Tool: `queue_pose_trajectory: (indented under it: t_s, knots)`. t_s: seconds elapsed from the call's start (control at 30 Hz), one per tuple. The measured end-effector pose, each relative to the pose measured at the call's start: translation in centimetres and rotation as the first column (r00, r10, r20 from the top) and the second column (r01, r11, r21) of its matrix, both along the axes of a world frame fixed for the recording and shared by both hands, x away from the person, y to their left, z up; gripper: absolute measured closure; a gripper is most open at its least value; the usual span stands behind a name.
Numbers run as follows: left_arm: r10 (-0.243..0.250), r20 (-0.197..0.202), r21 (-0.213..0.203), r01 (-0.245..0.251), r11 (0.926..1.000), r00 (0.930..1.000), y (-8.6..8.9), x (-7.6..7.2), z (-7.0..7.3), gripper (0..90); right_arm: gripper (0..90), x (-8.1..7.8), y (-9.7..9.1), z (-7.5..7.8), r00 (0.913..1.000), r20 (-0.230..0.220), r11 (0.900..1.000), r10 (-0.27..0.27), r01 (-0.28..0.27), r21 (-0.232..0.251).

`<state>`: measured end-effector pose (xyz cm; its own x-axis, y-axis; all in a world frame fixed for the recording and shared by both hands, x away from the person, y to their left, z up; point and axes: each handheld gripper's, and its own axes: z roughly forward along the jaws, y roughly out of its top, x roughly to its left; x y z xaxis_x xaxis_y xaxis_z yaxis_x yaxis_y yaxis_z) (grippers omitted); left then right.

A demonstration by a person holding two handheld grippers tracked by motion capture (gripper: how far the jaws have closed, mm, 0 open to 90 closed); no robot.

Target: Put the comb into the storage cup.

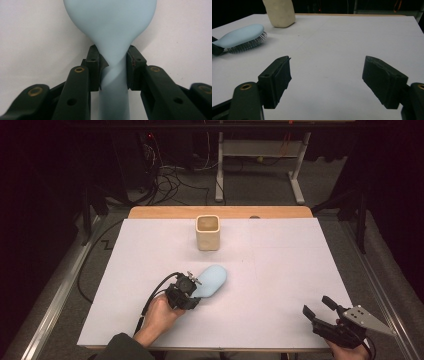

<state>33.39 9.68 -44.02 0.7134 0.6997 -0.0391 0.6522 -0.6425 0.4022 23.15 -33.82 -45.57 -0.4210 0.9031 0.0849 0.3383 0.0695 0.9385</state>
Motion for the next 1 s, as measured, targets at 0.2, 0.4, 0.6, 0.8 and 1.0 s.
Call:
queue_pose_trajectory:
  t_s: [0.2,0.4,0.6,0.8,1.0]
  knots:
    - [0.003,0.01,-0.021,-0.003,0.9998,1.0,0.3,-0.1,0.3,69.4,23.5,0.0,0.0,0.0,1.0,0.0,1.0,0.002,-0.002,0.0]
    - [0.002,0.023,-0.041,-0.001,0.9992,0.9997,0.6,-0.2,0.6,69.5,23.4,0.0,0.0,0.0,1.0,0.0,1.0,0.0,0.0,0.004]
    - [-0.001,0.033,-0.049,0.003,0.9988,0.9995,0.7,-0.4,0.8,69.6,23.4,0.0,0.0,0.0,1.0,0.001,1.0,0.001,-0.001,0.003]
    - [-0.003,0.039,-0.071,0.005,0.9975,0.9992,0.9,-0.5,1.1,69.6,23.4,0.0,0.0,0.0,1.0,-0.001,1.0,0.003,-0.003,0.004]
    - [-0.003,0.055,-0.097,0.008,0.9952,0.9985,1.1,-0.8,1.5,69.6,23.3,0.0,0.0,0.0,1.0,0.002,1.0,0.004,-0.004,0.005]
